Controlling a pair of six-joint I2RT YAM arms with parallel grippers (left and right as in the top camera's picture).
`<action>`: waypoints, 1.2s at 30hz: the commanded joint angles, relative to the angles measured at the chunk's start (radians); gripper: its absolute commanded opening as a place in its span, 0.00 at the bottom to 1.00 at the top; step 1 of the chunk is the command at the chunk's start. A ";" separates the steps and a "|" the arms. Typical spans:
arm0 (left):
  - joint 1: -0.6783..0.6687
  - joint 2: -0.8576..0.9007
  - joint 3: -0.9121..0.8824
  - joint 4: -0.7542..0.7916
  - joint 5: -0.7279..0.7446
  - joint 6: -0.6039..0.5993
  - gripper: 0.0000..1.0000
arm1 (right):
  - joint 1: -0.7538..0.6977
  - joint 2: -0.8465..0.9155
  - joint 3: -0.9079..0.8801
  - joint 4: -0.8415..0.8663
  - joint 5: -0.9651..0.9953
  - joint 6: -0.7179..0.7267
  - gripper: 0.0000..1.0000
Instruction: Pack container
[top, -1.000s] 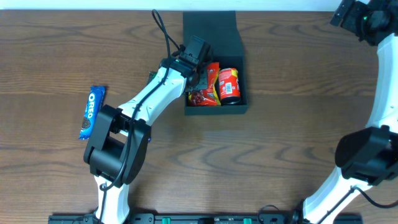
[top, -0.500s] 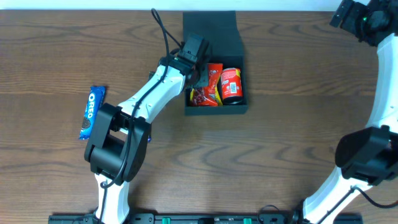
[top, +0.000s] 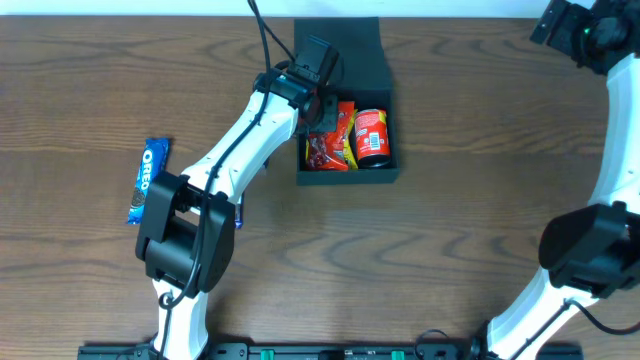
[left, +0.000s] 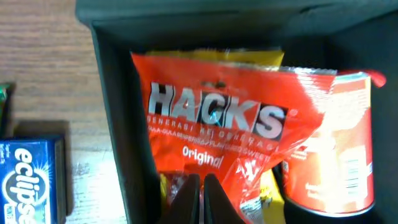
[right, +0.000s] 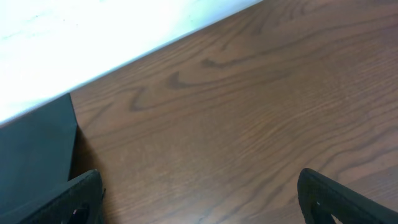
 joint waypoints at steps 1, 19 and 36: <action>0.001 -0.001 -0.013 0.004 0.019 0.026 0.06 | 0.000 0.009 -0.003 0.003 -0.007 -0.010 0.99; 0.001 0.189 -0.032 0.070 0.252 0.071 0.06 | 0.001 0.009 -0.003 -0.009 -0.007 -0.002 0.99; 0.040 0.071 0.038 0.077 0.283 0.111 0.06 | 0.005 0.009 -0.003 -0.008 -0.007 -0.002 0.99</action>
